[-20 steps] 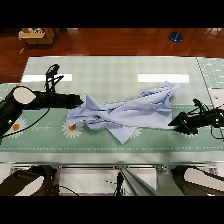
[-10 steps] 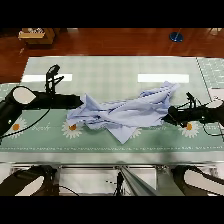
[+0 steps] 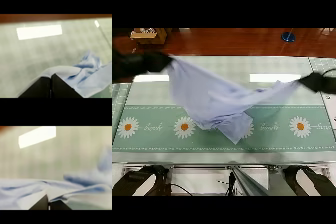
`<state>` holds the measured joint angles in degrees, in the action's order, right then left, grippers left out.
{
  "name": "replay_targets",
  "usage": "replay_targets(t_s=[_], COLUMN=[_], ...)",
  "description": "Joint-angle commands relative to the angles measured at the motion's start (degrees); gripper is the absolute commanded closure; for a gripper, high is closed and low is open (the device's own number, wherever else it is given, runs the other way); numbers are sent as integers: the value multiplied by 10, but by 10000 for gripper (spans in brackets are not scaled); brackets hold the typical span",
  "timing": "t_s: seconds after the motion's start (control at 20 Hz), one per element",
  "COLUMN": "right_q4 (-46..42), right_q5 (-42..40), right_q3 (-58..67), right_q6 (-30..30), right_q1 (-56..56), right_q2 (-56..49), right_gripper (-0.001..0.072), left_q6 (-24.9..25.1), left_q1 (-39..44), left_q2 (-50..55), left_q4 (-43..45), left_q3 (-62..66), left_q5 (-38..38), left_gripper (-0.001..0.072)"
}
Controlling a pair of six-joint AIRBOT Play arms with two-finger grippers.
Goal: Fold the shirts.
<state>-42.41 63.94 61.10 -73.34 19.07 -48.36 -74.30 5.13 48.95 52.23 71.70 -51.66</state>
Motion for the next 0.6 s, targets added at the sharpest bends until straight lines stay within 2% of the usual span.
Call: replay_targets(t_s=[0.0,0.15,0.35,0.4,0.55], right_q4=[77,31,-108,-138,-186], right_q5=[-29,-30,0,32,169], right_q3=[168,343,515,548,617], right_q6=[-4,-54,-151,-171,-191], right_q1=[0,0,0,0,0], right_q2=[74,77,78,78,82], right_gripper=[687,687,687,687,687], left_q6=[17,16,12,-6,-103], left_q1=[-25,-25,-26,-27,-28], left_q2=[-46,-78,-120,-128,-148], left_q4=[24,63,83,90,148], left_q3=[170,288,384,407,465], left_q5=[0,0,-18,-45,-185], left_gripper=[690,691,692,692,693])
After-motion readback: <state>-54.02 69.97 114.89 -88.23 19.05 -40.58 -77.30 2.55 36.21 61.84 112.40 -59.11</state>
